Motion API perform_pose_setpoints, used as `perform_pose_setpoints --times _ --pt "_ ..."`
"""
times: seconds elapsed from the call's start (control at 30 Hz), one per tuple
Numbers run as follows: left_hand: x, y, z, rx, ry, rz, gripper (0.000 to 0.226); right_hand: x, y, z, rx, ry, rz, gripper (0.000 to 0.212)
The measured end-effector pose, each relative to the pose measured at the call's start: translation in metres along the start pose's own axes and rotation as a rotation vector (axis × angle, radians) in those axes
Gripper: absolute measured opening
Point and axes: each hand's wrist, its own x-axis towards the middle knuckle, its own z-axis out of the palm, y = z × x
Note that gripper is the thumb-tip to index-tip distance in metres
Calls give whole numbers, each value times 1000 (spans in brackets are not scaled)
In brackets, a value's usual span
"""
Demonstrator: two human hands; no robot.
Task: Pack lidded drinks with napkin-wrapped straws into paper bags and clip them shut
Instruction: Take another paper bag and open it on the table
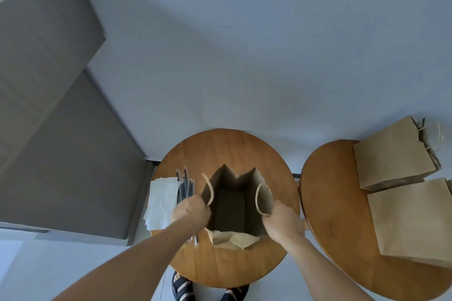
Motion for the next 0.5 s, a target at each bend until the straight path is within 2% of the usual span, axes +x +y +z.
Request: perform_pose_setpoints --times 0.13,0.23,0.3,0.37,0.43,0.5 --pt "8 -19 -6 -13 23 4 18 3 16 -6 25 -20 55 11" --pt "8 -11 11 -138 -92 85 18 -1 5 4 85 -65 -17 13" --pt "8 -7 19 -179 -201 133 38 -3 -2 8 132 -110 -59 20" --pt "8 -6 18 -174 -285 158 70 -4 -4 7 164 -165 -86 29" --pt "10 -7 12 -131 -347 180 96 -4 -3 3 216 -234 -93 51" --pt "12 -8 1 -98 -390 205 108 -3 -2 -4 292 -317 -84 77"
